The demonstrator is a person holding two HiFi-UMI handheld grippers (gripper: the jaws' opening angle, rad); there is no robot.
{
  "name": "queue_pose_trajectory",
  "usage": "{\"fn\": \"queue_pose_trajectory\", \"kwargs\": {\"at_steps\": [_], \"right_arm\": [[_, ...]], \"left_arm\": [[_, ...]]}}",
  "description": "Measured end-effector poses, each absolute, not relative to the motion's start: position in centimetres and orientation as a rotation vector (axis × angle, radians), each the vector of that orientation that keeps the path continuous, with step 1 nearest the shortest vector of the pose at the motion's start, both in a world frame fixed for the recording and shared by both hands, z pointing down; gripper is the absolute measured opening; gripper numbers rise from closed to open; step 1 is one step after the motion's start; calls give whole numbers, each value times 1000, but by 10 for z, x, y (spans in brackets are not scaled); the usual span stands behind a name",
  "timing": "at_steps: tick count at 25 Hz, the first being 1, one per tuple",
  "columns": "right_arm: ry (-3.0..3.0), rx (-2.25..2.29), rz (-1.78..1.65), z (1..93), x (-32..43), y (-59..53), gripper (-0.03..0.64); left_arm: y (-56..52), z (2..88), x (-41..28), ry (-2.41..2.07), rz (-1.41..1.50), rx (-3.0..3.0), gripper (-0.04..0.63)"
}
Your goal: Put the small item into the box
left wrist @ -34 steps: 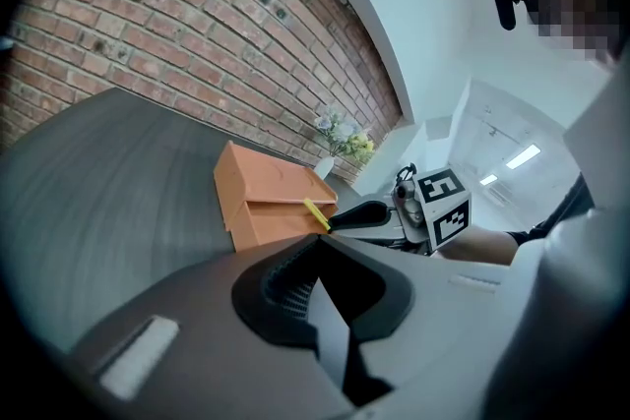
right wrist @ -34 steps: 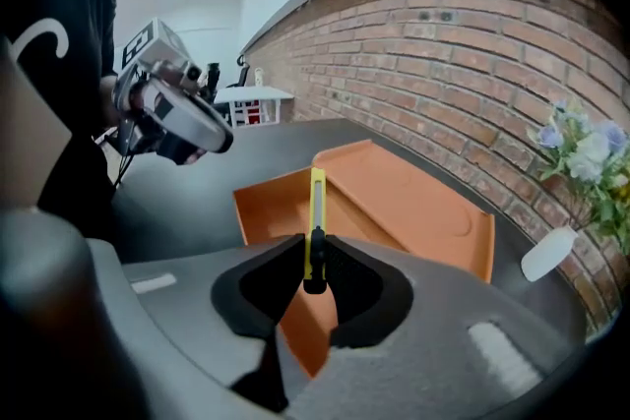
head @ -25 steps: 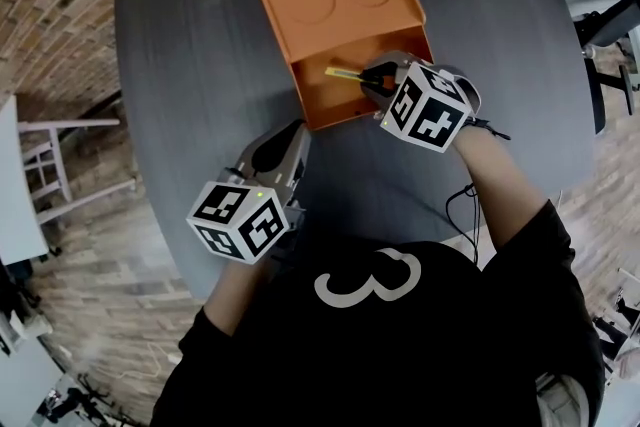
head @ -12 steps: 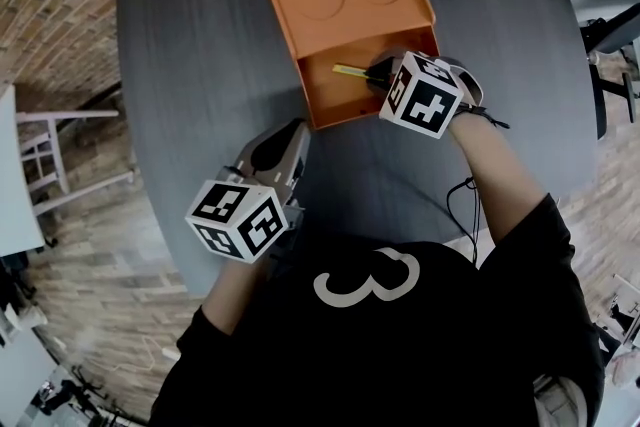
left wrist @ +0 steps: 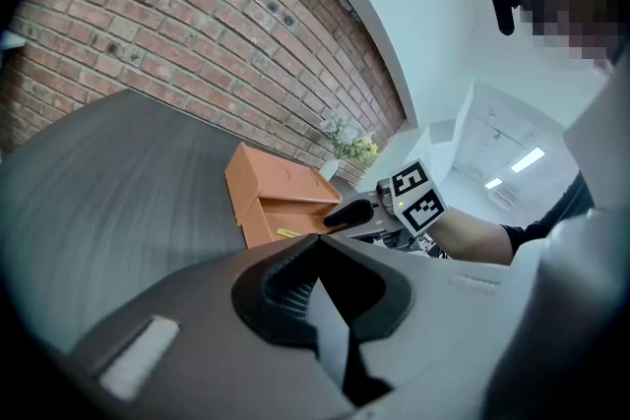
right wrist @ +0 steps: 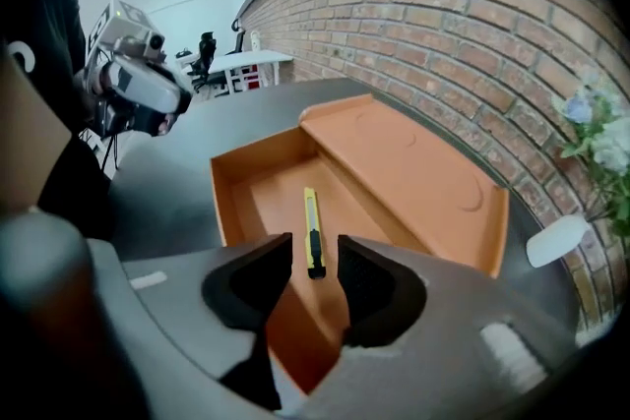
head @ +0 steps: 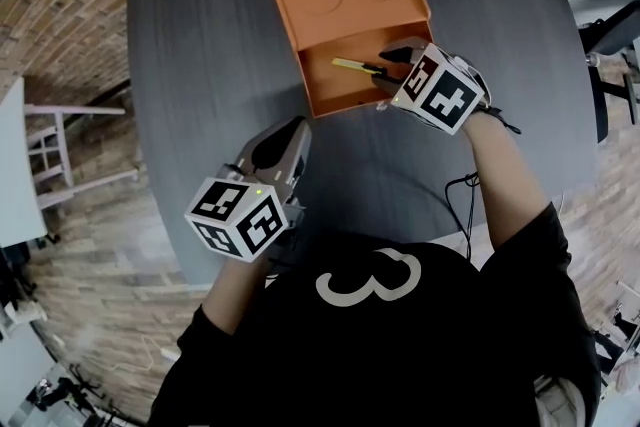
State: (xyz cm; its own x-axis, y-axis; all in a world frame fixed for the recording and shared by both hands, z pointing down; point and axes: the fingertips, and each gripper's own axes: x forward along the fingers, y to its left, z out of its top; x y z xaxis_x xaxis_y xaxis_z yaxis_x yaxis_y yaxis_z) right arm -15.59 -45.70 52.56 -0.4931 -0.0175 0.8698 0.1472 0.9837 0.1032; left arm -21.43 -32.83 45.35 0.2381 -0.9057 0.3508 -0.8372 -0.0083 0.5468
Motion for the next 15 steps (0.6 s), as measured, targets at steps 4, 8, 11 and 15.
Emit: {"fn": "queue_pose_trajectory", "kwargs": {"at_steps": [4,8,11,15], "right_arm": [[-2350,-48,20,470,-145,-432,149],[-2615,-101,355,412,-126,-388,147],[-2737,-103,474,385,-104,-354,130],[-2813,-44,600,365,-73,-314,77]], "left_arm": [[-320,439,-199,-1597,-136,1882,13],[-308,420,-181,-1599,-128,1933,12],[-295,405,-168,-1604,-127,1956,13],[-277,377,-144,-1613,-109,2010,12]]}}
